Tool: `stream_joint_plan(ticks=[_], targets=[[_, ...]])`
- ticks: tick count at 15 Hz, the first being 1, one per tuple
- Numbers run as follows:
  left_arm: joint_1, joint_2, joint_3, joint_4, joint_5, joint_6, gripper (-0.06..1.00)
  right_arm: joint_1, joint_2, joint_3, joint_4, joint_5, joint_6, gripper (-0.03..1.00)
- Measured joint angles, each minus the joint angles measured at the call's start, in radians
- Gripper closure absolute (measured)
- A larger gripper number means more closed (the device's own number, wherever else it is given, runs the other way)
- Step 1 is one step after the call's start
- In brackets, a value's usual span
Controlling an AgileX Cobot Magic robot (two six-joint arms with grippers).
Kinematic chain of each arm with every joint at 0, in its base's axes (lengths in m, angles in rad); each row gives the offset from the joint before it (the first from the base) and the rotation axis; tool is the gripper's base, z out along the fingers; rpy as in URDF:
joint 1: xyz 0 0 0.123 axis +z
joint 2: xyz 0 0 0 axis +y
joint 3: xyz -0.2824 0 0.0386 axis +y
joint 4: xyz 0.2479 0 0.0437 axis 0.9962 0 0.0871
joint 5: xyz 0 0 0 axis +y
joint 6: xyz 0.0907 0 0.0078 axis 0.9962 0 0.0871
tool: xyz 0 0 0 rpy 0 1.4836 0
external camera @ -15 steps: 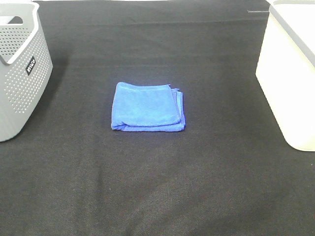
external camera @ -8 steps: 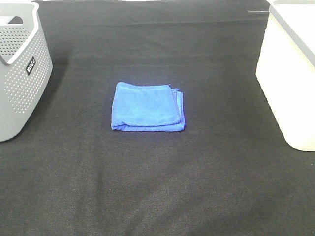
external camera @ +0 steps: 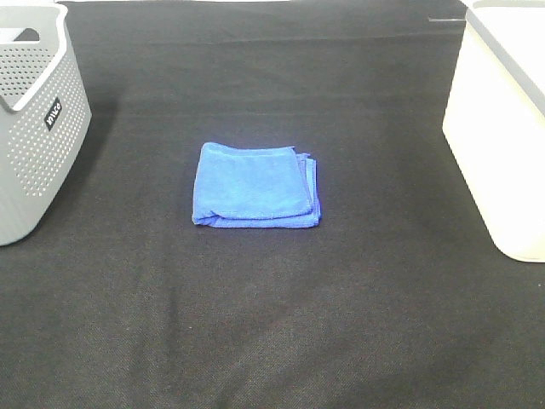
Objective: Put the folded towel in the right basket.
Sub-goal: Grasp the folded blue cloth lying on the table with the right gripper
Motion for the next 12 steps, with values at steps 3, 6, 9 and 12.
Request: stream_joint_plan(ticks=[3,6,9,12], targets=[[0.000,0.000,0.000,0.000,0.000,0.000,-0.04,0.000,0.000,0.000,0.000,0.000,0.000,0.00],[0.000,0.000,0.000,0.000,0.000,0.000,-0.04,0.000,0.000,0.000,0.000,0.000,0.000,0.00],[0.000,0.000,0.000,0.000,0.000,0.000,-0.04,0.000,0.000,0.000,0.000,0.000,0.000,0.00],[0.000,0.000,0.000,0.000,0.000,0.000,-0.04,0.000,0.000,0.000,0.000,0.000,0.000,0.00]])
